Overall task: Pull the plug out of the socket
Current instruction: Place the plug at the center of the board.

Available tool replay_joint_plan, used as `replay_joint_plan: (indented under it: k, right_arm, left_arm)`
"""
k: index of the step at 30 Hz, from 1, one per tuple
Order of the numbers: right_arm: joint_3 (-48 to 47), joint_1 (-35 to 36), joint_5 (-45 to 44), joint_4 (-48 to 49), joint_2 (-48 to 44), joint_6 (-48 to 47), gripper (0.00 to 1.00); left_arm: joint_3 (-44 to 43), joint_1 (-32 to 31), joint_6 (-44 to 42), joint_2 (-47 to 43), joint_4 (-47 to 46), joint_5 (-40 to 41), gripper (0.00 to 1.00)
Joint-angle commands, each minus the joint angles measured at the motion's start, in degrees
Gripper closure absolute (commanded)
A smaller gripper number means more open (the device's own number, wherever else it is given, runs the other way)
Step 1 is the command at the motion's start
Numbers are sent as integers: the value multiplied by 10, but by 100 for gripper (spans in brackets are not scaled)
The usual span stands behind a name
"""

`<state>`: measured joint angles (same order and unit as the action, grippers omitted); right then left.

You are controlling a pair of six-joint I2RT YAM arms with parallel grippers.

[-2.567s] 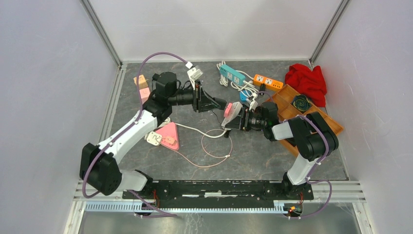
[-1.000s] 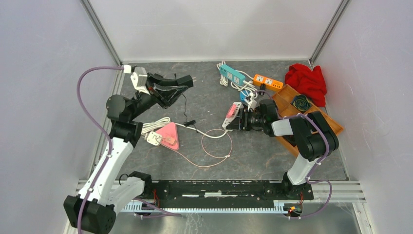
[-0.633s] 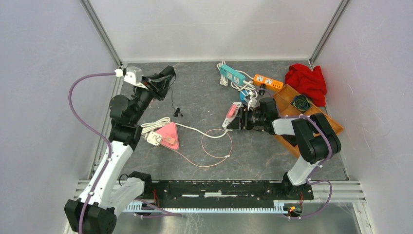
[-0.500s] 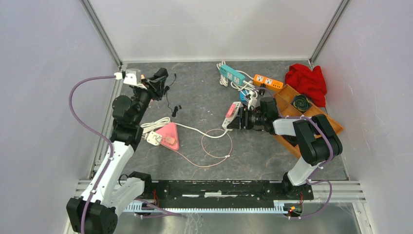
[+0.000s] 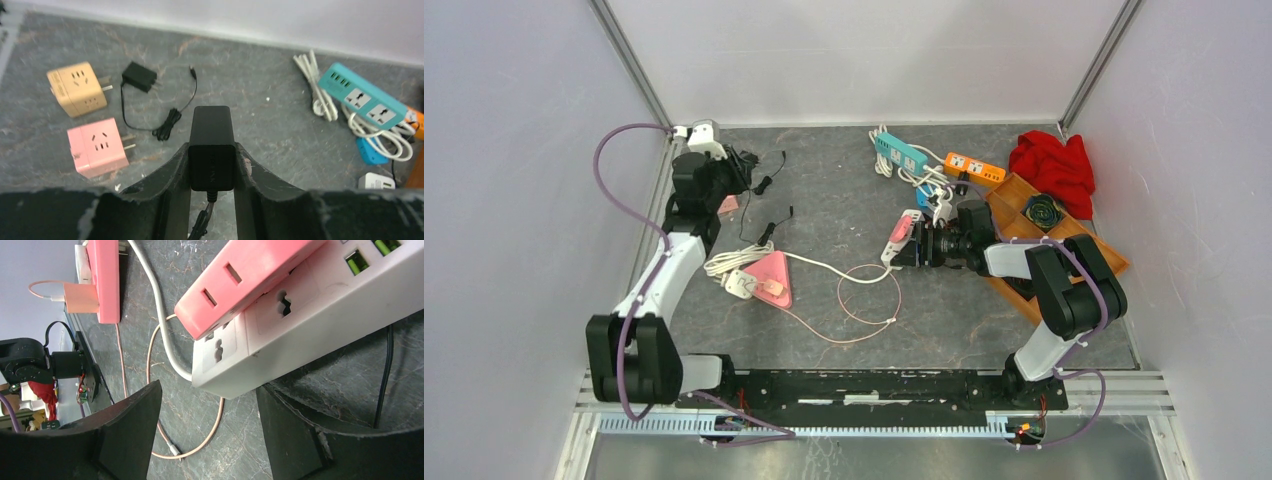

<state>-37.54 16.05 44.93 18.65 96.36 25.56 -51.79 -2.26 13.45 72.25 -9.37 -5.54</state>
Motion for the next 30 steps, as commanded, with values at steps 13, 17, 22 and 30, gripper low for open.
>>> replay_joint_plan:
  k: [13,17,22,30]
  right_arm:
    - [-20,0,10,15,-18,-5,23]
    - [-21,0,11,14,-18,-5,23]
    - [-22,0,11,13,-17,-7,23]
    - [-23,1,11,12,-13,-9,23]
  left_arm:
    - [-118,22,-48,161,159,-14,98]
    - [-145,22,-72,201,187,-1,98]
    - [-170,22,-118,245,206,23,98]
    - [-198,22,-173,291,236,18,98]
